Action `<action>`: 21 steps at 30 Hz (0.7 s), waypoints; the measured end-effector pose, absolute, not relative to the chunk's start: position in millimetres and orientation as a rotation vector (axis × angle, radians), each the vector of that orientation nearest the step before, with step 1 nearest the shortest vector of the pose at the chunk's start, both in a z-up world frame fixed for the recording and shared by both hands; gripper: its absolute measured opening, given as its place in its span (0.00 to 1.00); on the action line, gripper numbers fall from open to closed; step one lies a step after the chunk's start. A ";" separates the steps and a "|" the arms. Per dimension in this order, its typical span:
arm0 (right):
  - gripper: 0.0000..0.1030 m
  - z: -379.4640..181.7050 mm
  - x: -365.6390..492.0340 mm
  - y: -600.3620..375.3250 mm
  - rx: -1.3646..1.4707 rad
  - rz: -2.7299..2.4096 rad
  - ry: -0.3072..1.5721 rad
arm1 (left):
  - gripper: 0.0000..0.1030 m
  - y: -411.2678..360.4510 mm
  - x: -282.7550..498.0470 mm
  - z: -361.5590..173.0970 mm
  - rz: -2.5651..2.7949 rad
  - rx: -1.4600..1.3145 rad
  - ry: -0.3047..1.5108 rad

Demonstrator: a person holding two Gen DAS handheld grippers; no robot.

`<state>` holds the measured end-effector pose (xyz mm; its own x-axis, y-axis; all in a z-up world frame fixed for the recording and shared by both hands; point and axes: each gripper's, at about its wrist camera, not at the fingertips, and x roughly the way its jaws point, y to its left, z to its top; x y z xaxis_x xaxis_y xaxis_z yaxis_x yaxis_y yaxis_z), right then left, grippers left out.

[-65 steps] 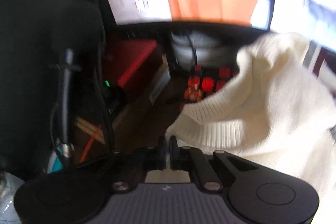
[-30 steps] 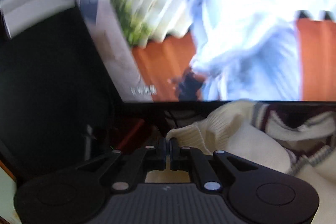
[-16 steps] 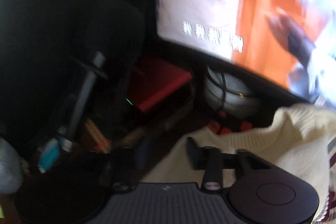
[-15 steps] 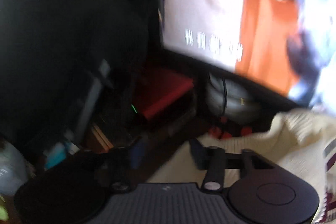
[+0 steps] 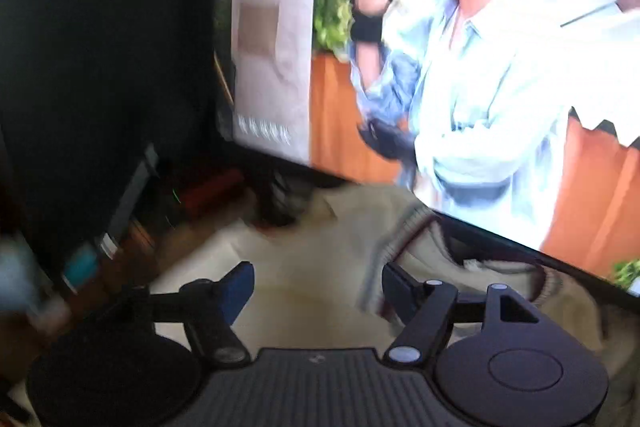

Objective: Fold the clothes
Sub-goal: 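Lift the vest high by shoulder and hem with both tools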

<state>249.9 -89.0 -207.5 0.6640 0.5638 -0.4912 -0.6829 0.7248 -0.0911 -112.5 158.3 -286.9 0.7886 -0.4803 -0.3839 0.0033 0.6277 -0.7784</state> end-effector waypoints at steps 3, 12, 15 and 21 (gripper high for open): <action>0.67 -217.8 241.9 -57.7 -0.420 0.740 0.360 | 0.08 157.3 -116.4 -286.3 -0.292 -0.846 0.615; 0.33 -223.6 264.1 54.0 -0.770 0.822 0.452 | 0.10 157.5 -114.0 -286.1 -0.331 -0.824 0.625; 0.02 -223.0 275.5 52.4 -0.746 0.793 0.522 | 0.10 160.9 -113.9 -287.0 -0.355 -0.822 0.625; 0.02 -212.2 289.9 64.9 -0.628 0.672 0.422 | 0.06 166.5 -118.3 -292.6 -0.338 -0.871 0.616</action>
<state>289.9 64.9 -212.2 0.7113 0.4417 -0.5469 -0.6845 0.6120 -0.3961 -118.3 166.5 -292.6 0.7779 -0.5131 -0.3627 0.0301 0.6070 -0.7942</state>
